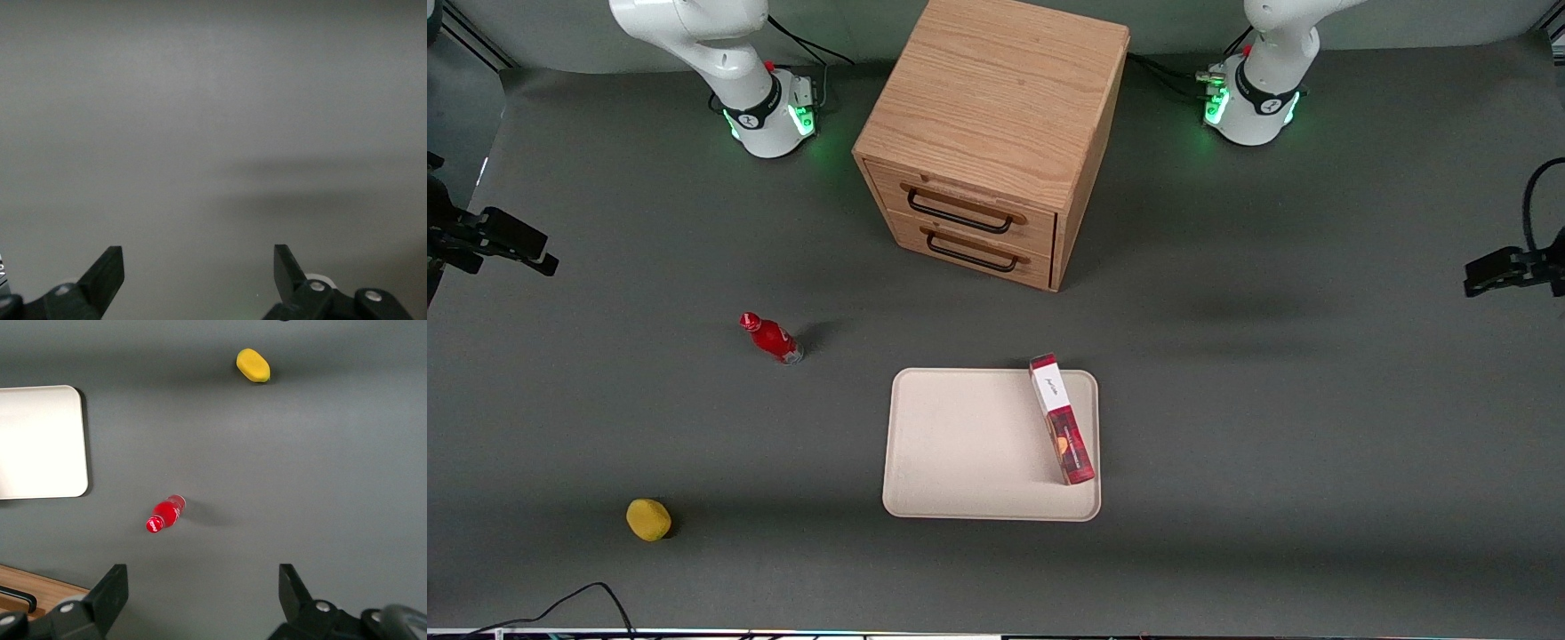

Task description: Place red cookie box on tray

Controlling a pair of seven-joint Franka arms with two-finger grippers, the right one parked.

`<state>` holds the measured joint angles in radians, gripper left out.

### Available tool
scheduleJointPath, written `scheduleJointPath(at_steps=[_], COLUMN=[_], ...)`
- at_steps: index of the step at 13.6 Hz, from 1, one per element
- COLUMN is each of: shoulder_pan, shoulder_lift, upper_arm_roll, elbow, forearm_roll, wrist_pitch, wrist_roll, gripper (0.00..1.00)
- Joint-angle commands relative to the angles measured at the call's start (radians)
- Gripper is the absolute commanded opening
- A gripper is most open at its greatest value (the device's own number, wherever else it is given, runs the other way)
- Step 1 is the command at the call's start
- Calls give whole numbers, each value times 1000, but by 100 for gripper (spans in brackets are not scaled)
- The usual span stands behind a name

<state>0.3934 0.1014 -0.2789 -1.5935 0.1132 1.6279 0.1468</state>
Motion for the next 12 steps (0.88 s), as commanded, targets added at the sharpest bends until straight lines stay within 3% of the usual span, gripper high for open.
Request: scheduleJointPath(at_steps=[1,12], shoulder_pan=[-21,-59], shoulder_lift=[-80,-128], upper_arm_roll=[26,23], elbow=[-74,-80], forearm_roll=[-44,-79], wrist_pitch=[-10,-33], wrist_roll=[33,111], gripper=[100,100])
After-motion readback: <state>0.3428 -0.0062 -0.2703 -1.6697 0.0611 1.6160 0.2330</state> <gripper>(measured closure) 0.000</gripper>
